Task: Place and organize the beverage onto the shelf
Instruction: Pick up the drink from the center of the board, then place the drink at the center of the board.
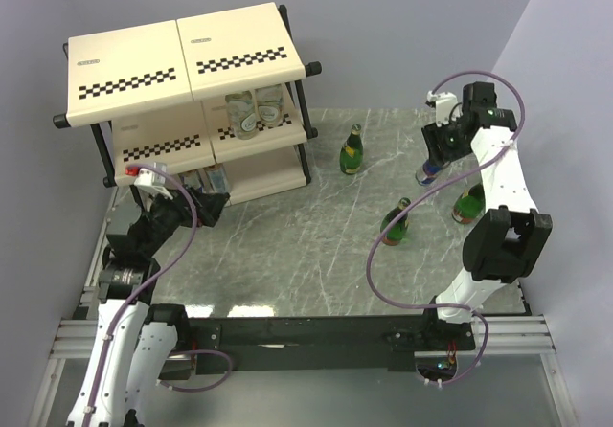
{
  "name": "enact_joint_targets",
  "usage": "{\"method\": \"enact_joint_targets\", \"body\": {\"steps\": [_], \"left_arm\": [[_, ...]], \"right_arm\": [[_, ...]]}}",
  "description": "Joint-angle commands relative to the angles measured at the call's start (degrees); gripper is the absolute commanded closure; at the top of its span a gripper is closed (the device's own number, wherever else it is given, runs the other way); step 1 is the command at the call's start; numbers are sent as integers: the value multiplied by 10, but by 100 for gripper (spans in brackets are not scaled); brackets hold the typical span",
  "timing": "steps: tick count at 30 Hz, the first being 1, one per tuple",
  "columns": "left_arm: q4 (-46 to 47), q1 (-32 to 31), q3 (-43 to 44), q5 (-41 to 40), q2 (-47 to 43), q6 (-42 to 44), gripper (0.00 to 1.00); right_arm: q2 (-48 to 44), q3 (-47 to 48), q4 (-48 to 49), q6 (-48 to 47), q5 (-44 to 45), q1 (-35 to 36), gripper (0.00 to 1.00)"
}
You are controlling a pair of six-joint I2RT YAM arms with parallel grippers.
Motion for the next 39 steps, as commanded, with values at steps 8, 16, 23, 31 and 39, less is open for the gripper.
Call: {"method": "enact_joint_targets", "body": {"steps": [8,16,23,31,39], "left_arm": [[67,3,-16,85,22,-1,0],[132,4,-40,139,32,-19,1],[199,4,-58,188,64,-55,1],[183,4,-54,169,61,-43,0],[127,3,-39,114,50,-15,1]], "right_arm": [[-29,123,-57,-52,-64,73,100],[-58,109,-96,-104,-60,206,100],[-77,64,-116,-160,-95,328,100],[-103,-71,-34,-233,-65,457,100],[-48,-87,33,-205,-38,539,100]]}}
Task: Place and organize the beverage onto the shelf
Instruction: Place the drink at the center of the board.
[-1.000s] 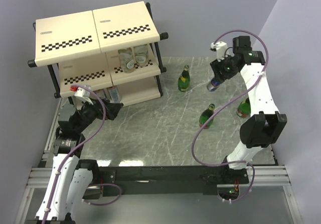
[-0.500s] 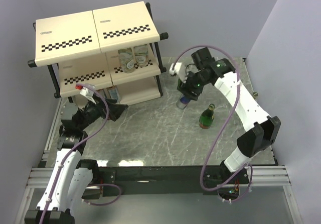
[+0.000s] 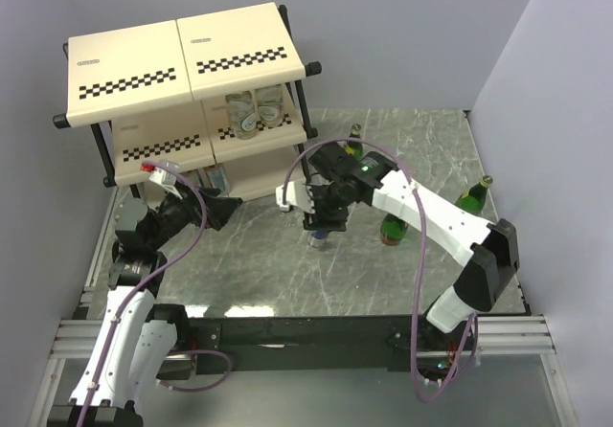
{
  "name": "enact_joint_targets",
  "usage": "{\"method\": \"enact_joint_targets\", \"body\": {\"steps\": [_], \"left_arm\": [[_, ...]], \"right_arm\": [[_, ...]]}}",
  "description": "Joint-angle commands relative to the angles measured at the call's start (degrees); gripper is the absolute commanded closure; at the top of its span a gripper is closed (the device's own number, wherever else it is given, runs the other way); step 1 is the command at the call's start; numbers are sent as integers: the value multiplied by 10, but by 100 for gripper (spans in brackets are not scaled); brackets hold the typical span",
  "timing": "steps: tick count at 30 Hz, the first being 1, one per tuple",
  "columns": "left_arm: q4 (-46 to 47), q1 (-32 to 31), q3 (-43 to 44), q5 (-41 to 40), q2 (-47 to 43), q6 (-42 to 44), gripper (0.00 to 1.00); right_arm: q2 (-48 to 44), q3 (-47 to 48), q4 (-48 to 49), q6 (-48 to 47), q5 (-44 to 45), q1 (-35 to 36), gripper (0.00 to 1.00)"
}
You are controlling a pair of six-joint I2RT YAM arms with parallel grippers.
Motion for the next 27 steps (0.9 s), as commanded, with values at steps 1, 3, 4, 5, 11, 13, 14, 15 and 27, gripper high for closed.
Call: {"method": "enact_joint_targets", "body": {"steps": [1,3,4,5,11,13,14,15,27], "left_arm": [[-28,3,18,-42,-4,25,1],[-43,3,25,-57,-5,34,0],[-43,3,26,-69,-6,36,1],[-51,3,27,-76,-8,39,1],[-83,3,30,-122,-27,51,1],[-81,3,30,-120,-31,53,0],[-81,3,30,-120,-31,53,0],[-81,3,30,-119,-30,53,0],[-87,3,33,-119,-33,59,0]], "right_arm": [[22,-2,83,10,28,30,99],[38,-3,96,15,47,43,97],[44,-3,99,16,53,49,96],[51,1,103,19,60,61,96],[101,36,100,24,88,88,88],[108,43,97,27,86,90,78],[110,45,96,27,86,89,74],[112,45,96,29,86,89,66],[69,28,147,88,68,76,21]]}}
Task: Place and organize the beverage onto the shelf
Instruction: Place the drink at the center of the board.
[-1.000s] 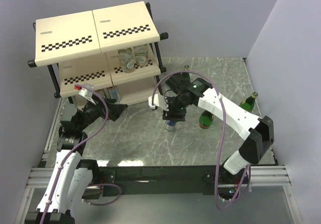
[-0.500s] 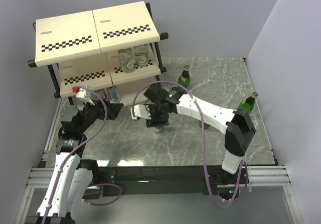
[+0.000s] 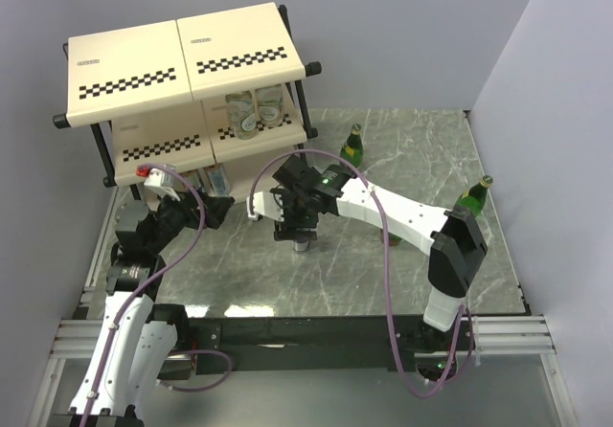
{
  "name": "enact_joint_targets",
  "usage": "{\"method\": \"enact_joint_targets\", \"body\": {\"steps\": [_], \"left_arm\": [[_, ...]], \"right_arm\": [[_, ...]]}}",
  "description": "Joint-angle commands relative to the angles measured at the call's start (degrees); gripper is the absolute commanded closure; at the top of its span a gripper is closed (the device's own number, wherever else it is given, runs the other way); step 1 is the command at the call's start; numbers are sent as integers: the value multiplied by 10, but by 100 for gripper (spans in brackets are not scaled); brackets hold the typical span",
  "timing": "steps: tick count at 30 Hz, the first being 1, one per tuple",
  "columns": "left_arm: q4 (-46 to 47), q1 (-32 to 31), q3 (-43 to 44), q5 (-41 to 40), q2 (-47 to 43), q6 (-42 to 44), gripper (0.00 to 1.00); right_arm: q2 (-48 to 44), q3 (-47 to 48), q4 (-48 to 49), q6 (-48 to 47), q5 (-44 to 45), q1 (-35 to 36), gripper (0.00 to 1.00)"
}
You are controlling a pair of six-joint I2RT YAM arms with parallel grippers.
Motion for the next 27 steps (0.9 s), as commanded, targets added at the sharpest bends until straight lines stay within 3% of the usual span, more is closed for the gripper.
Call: {"method": "enact_joint_targets", "body": {"steps": [1,6,13,18,19,22,23,27], "left_arm": [[9,3,26,-6,-9,13,1],[6,2,26,-11,-15,15,0],[8,3,25,-20,-33,18,1],[9,4,24,-23,-37,19,1],[9,4,23,-22,-38,18,0],[10,4,22,-21,-41,18,1],[10,4,22,-21,-41,18,0],[10,4,22,-24,-42,18,1]], "right_arm": [[-40,11,33,33,-15,-13,20],[-78,11,41,66,-51,-46,18],[-206,-130,133,147,-115,-96,16],[-294,-279,305,212,-145,-100,14],[-318,-372,392,268,-146,-103,13],[-344,-442,487,311,-151,-106,11],[-362,-465,570,326,-145,-107,6],[-398,-576,744,394,-116,-107,2]]}}
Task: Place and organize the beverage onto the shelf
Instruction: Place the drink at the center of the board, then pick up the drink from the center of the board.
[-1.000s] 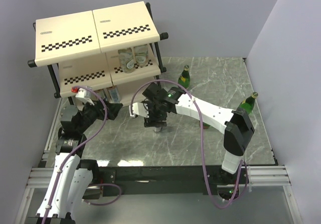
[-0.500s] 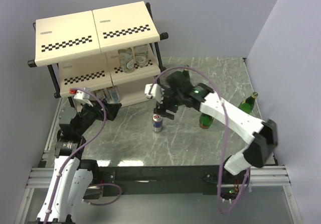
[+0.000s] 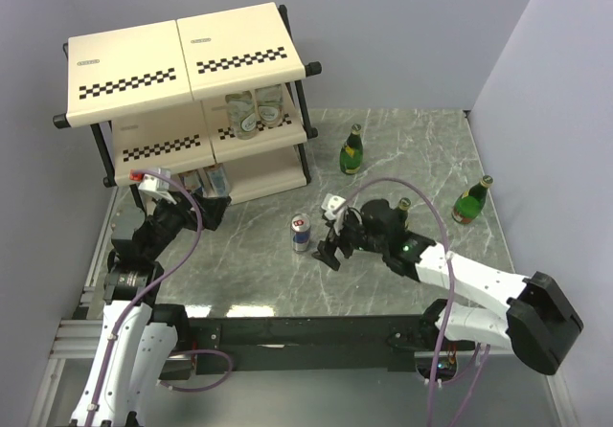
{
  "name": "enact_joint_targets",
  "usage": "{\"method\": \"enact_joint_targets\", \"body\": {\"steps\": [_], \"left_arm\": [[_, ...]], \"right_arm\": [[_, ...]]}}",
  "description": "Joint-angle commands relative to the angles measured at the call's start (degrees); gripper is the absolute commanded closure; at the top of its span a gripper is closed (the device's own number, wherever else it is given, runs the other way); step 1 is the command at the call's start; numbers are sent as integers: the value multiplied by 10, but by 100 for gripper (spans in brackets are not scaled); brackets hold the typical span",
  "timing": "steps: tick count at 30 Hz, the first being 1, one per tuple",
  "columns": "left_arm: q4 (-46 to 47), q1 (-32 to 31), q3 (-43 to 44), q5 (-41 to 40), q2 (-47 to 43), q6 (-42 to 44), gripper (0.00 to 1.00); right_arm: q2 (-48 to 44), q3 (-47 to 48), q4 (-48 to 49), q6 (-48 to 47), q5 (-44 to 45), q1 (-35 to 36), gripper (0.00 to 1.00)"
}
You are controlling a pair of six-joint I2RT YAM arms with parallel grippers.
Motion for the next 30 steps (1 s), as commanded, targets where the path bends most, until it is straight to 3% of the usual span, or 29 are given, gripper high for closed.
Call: {"method": "enact_joint_targets", "body": {"steps": [1,15,21,26,30], "left_arm": [[12,4,22,-4,-7,9,1],[14,4,22,-2,-9,12,1],[14,4,22,0,-8,12,1],[13,4,22,1,-10,11,0],[14,4,22,-1,-13,12,1]], "right_arm": [[-38,-63,242,101,17,-2,2],[119,-86,395,177,1,0,2],[177,-134,549,196,-14,-1,1],[276,-135,677,230,1,0,1],[332,-117,723,247,31,0,3]]}}
